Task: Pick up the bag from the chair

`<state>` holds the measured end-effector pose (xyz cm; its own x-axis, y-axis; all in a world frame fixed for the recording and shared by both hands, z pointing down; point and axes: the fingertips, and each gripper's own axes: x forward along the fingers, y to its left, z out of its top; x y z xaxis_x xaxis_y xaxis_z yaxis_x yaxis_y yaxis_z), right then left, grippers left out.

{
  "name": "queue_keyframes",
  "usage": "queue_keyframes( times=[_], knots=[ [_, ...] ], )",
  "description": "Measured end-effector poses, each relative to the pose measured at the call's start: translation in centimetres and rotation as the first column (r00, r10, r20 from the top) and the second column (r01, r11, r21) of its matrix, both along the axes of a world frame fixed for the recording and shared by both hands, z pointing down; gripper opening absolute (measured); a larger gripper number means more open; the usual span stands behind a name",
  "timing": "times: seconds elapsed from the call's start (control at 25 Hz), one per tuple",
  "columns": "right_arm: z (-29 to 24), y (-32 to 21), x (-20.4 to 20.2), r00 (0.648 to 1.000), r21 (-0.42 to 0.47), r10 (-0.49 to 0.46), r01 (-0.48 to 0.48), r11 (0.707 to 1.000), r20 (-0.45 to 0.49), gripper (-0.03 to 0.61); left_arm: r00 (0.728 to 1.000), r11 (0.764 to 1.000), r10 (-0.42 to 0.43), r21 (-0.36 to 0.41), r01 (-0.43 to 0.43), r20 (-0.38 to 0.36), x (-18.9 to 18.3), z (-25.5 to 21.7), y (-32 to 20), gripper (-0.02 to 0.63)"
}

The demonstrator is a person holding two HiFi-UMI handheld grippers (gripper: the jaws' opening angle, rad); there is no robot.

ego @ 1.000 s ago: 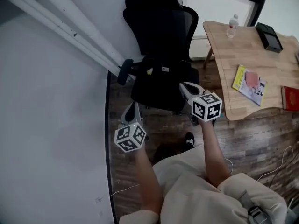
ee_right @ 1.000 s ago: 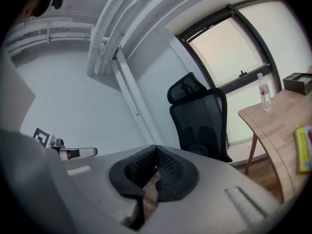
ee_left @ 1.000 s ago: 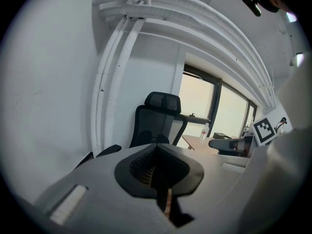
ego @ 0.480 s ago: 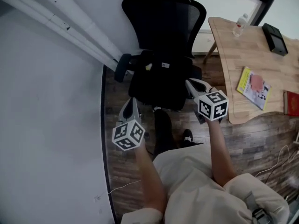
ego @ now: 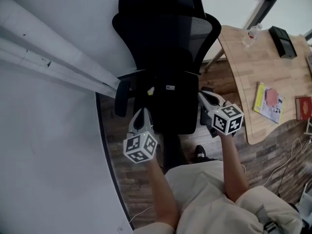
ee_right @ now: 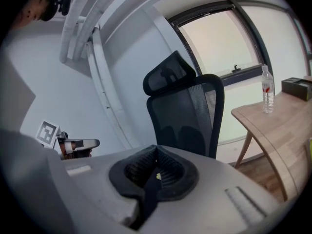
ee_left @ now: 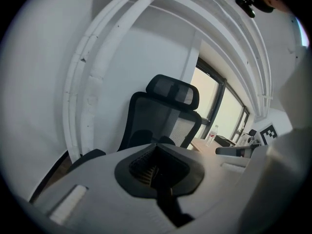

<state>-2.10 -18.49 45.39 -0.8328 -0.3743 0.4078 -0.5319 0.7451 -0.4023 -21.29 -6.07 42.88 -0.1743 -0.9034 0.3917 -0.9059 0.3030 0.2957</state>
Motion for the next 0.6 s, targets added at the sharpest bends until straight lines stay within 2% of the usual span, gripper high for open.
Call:
queue_keyframes(
  times=[0.2,0.28,0.4,0.48,0.6],
  knots=[
    [4.3,-6.4,-4.6,0.987,-0.031,0.153,-0.154,0.988,-0.041,0.0,0.99,0.99,0.135,-0.045,-0.136,-0.028,-6.0,4.1,-7.6,0.006],
    [5.9,-8.7,-5.0,0.965,-0.056,0.26,-0.262,0.963,-0.04,0.0,0.98,0.978,0.194,-0.074,-0.197,-0.047,-7.3,6.5,-9.8,0.006],
    [7.7,-11.2,-5.5,0.914,-0.108,0.405,-0.403,0.909,0.003,0.0,0.966,0.96,0.253,-0.108,-0.258,-0.06,-9.2,10.3,-12.4,0.006],
    [9.4,-12.6,-6.3,0.902,-0.087,0.431,-0.429,0.899,0.003,0.0,0.963,0.956,0.264,-0.121,-0.268,-0.049,-10.0,12.8,-14.1,0.006],
    [13.6,-13.9,-7.2,0.91,-0.019,0.411,-0.412,0.911,-0.057,0.0,0.961,0.951,0.275,-0.145,-0.274,-0.013,-10.1,16.8,-16.4,0.006]
  ],
)
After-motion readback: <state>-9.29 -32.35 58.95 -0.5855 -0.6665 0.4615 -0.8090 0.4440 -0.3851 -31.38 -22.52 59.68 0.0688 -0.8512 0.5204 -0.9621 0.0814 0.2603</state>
